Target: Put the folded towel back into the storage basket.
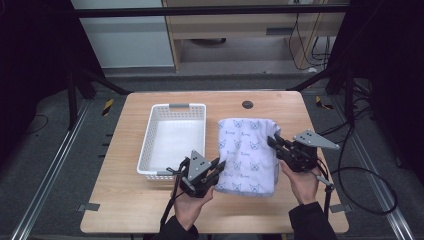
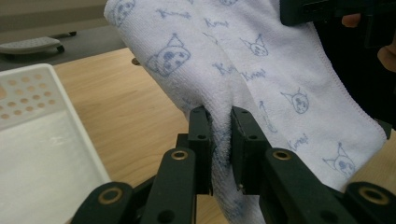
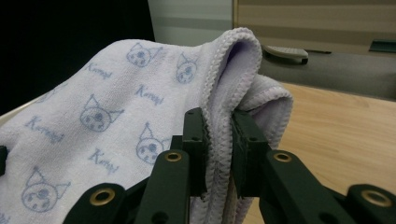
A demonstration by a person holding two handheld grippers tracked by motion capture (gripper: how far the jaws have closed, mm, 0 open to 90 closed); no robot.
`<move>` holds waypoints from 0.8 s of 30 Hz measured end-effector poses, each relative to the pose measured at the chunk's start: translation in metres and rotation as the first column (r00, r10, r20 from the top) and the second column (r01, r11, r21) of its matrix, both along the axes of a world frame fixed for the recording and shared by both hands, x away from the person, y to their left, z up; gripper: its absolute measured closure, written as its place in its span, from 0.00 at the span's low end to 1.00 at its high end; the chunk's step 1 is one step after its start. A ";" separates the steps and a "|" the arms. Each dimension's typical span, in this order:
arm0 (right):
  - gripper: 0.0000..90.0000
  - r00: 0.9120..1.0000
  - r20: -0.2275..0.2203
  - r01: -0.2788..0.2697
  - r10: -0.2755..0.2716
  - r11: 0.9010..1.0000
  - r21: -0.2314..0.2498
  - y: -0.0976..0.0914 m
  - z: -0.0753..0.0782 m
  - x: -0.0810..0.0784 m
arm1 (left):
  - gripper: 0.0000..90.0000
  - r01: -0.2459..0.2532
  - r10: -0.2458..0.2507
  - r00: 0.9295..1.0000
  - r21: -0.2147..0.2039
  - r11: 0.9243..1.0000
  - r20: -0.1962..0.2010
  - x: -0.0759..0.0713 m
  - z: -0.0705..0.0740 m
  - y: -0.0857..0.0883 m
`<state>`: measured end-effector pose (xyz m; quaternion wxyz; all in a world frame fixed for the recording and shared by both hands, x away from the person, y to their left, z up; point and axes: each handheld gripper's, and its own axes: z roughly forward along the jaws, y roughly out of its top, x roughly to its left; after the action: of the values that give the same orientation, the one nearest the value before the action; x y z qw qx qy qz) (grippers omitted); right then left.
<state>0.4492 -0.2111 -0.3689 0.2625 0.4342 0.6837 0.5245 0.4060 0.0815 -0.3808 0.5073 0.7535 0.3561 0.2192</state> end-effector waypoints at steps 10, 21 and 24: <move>0.86 0.999 0.048 -0.020 0.021 1.000 -0.006 0.030 0.020 0.007 | 0.88 -0.038 0.037 0.999 0.011 0.999 0.038 0.002 0.020 0.025; 0.86 0.996 0.073 -0.054 0.055 0.998 -0.022 0.057 0.035 0.012 | 0.88 -0.054 0.054 0.997 -0.015 0.998 0.045 0.002 0.027 0.054; 0.86 0.995 0.073 -0.061 0.062 0.998 -0.018 0.063 0.037 0.013 | 0.88 -0.062 0.062 0.997 -0.019 0.998 0.045 0.003 0.027 0.060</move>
<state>0.4622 -0.1483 -0.3319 0.2746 0.3912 0.6909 0.5425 0.4087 0.1412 -0.3534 0.5149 0.7324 0.3695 0.2490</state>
